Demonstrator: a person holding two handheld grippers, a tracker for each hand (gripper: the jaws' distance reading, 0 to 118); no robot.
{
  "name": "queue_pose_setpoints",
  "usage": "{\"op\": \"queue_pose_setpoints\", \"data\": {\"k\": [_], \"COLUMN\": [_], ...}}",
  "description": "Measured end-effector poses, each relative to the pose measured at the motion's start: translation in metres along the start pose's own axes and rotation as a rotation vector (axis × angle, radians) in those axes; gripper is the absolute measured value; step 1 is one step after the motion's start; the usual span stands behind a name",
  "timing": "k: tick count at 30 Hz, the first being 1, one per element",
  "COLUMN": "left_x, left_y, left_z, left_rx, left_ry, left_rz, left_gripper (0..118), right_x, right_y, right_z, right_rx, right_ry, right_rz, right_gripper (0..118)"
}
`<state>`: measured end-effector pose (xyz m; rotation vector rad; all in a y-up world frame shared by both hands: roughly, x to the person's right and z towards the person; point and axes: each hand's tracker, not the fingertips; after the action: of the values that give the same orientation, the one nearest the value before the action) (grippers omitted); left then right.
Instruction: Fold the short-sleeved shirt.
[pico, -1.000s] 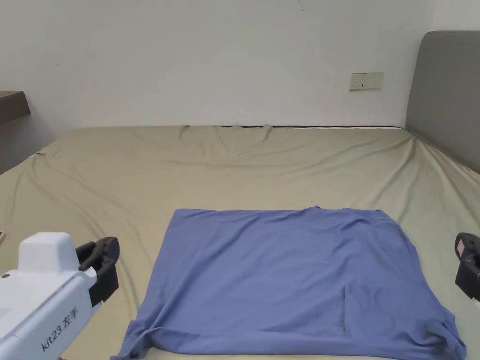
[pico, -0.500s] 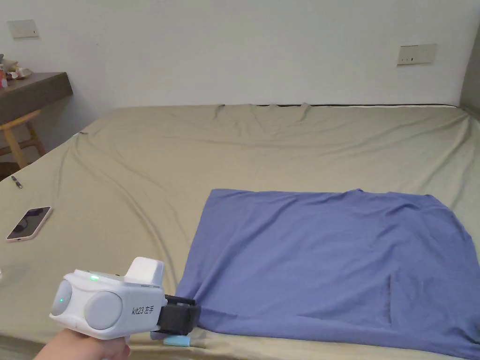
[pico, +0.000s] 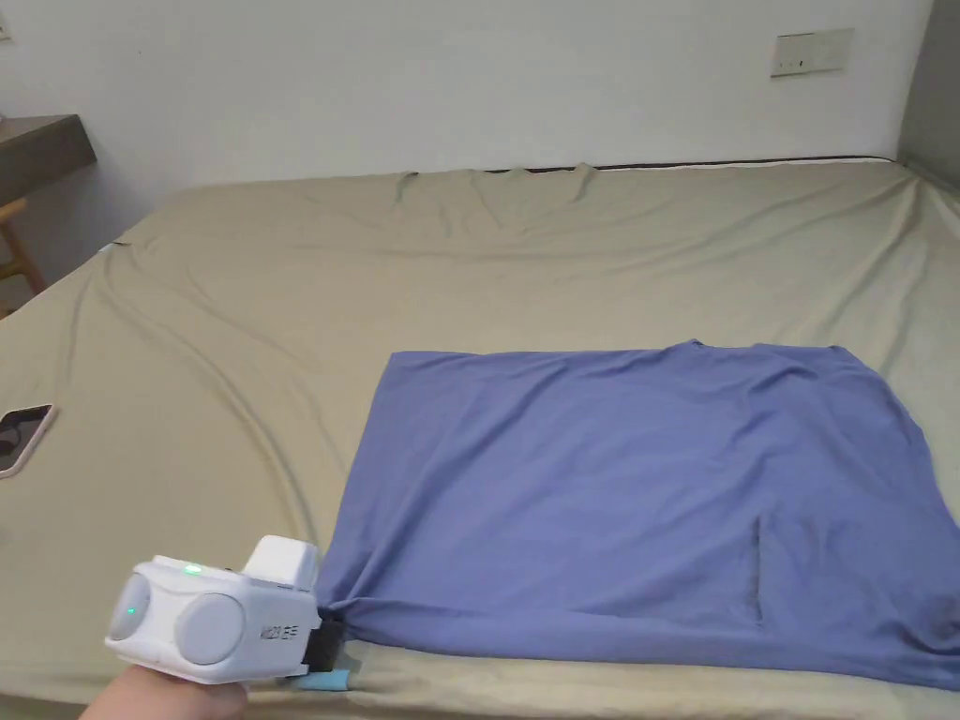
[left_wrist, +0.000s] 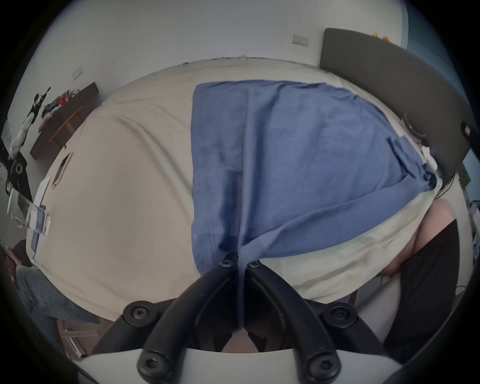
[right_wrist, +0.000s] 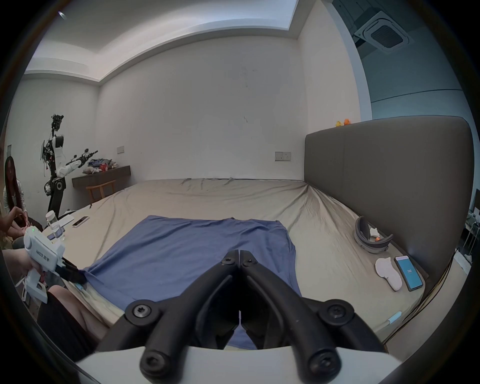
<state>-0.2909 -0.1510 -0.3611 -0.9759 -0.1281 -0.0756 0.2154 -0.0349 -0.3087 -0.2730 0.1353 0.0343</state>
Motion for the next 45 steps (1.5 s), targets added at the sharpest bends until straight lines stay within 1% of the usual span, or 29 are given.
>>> {"op": "queue_pose_setpoints", "data": {"k": [2,3,4,5,6,7,8,9,10,11,13,14,15,16,17,18,19,20,21,23,25,28,29,31,34,37,40,43,45], "left_x": [-0.001,-0.001,-0.001,-0.003,-0.005,0.000,-0.001,-0.001,0.000,0.002,0.004,0.005,0.006,0.008,0.009,0.010,0.010,0.010,0.011,0.010,0.009,0.002,-0.001,-0.011,-0.022,-0.027,-0.028,-0.037,-0.042], "left_y": [-0.001,-0.001,-0.002,-0.002,-0.001,0.000,0.001,0.003,0.005,0.007,0.008,0.009,0.011,0.011,0.010,0.010,0.011,0.010,0.009,0.009,0.007,0.008,0.009,0.019,0.047,0.087,0.132,0.177,0.200], "left_z": [0.012,0.019,0.025,0.030,0.033,0.043,0.045,0.047,0.049,0.050,0.049,0.048,0.047,0.046,0.045,0.044,0.042,0.041,0.040,0.036,0.035,0.034,0.035,0.038,0.048,0.049,0.039,0.008,-0.021], "left_rx": [0.042,0.052,0.074,0.089,0.099,0.118,0.130,0.138,0.139,0.142,0.143,0.139,0.132,0.127,0.122,0.116,0.110,0.104,0.097,0.083,0.071,0.043,0.039,0.028,0.035,0.040,0.052,0.042,0.001], "left_ry": [-0.031,-0.045,-0.049,-0.058,-0.062,-0.060,-0.060,-0.062,-0.064,-0.066,-0.071,-0.074,-0.074,-0.069,-0.067,-0.066,-0.066,-0.068,-0.071,-0.074,-0.074,-0.082,-0.083,-0.097,-0.123,-0.114,-0.096,-0.099,-0.092], "left_rz": [0.018,0.019,0.017,0.017,0.018,0.021,0.025,0.030,0.033,0.033,0.036,0.039,0.039,0.036,0.029,0.025,0.023,0.021,0.019,0.009,-0.008,-0.008,-0.009,-0.002,0.017,-0.002,-0.040,-0.034,-0.029], "left_gripper": [0,0,0,0,0,0,0,0,0,0,0,0,0,0,0,0,0,0,0,0,0,0,0,0,0,0,0,0,0], "right_x": [0.012,0.018,0.028,0.035,0.042,0.050,0.060,0.068,0.075,0.080,0.086,0.086,0.086,0.086,0.088,0.087,0.086,0.085,0.085,0.079,0.082,0.091,0.087,0.090,0.091,0.096,0.096,0.099,0.102], "right_y": [0.002,0.004,0.005,0.003,0.003,-0.006,-0.015,-0.023,-0.034,-0.045,-0.063,-0.071,-0.078,-0.084,-0.090,-0.094,-0.097,-0.100,-0.104,-0.104,-0.098,-0.084,-0.076,-0.061,-0.026,0.012,0.041,0.054,0.052], "right_z": [-0.001,-0.002,-0.005,-0.007,-0.010,-0.015,-0.022,-0.030,-0.039,-0.047,-0.062,-0.068,-0.072,-0.077,-0.083,-0.087,-0.091,-0.094,-0.097,-0.093,-0.084,-0.074,-0.067,-0.067,-0.075,-0.101,-0.140,-0.190,-0.225], "right_rx": [-0.008,0.006,-0.020,-0.202,-0.138,-0.239,-0.313,-0.385,-0.414,-0.480,-0.574,-0.598,-0.613,-0.605,-0.601,-0.600,-0.601,-0.606,-0.627,-0.618,-0.605,-0.573,-0.568,-0.555,-0.508,-0.502,-0.503,-0.525,-0.569], "right_ry": [-0.020,-0.035,-0.023,0.009,-0.031,-0.027,-0.004,0.009,-0.031,-0.038,0.003,0.018,0.044,0.076,0.087,0.083,0.089,0.100,0.128,0.099,0.117,0.105,0.100,0.101,0.102,0.099,0.073,0.048,0.026], "right_rz": [0.036,0.080,0.112,0.056,0.194,0.194,0.194,0.177,0.190,0.191,0.179,0.158,0.147,0.141,0.135,0.134,0.128,0.127,0.118,0.157,0.164,0.106,0.095,0.082,0.059,0.044,0.089,0.104,0.116], "right_gripper": [0,0,0,0,4,23,66,93,102,100,98,90,84,83,83,80,70,33,5,5,5,5,5,5,5,5,5,5,5]}}
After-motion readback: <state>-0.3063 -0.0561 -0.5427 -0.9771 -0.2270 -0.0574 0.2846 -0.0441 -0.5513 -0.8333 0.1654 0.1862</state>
